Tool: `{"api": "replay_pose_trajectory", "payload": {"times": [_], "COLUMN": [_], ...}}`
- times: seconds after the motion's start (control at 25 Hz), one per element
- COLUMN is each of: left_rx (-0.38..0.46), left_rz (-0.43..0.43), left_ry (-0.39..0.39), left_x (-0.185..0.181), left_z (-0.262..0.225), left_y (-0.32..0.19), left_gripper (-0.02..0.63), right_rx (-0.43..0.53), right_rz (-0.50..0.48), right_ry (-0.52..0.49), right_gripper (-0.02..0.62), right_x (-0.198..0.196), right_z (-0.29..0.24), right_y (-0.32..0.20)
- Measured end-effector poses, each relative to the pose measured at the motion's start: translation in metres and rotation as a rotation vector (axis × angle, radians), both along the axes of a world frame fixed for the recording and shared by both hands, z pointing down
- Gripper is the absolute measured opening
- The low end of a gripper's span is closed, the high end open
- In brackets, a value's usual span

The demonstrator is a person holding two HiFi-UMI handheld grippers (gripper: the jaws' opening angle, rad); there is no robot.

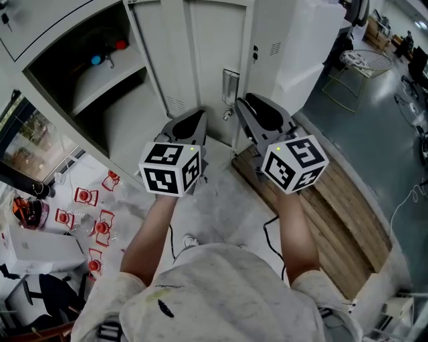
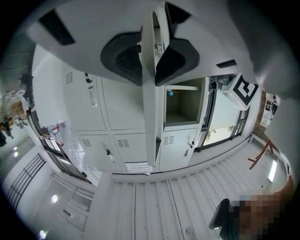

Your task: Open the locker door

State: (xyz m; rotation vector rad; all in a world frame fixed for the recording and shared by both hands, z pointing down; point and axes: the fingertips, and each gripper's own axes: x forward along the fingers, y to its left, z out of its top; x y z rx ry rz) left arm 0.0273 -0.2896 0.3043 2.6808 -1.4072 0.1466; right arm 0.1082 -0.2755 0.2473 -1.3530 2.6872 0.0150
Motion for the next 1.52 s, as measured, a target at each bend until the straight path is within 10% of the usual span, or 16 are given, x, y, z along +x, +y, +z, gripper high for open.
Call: {"api": "replay_pose_trajectory", "payload": {"times": [1.52], "left_rx": [-0.002], "left_rz": [-0.403], "left_ry": [-0.004], "left_x": [-0.108], "left_z": [0.005], "left_y": [0.084], "left_gripper": [0.005], "right_rx": [-0.035], "right_rz": [-0.368], "right_ry": [0.049], "right_gripper": [0.013], "right_x": [-0.110], "right_z": [0.027], "right_y": [0.069]}}
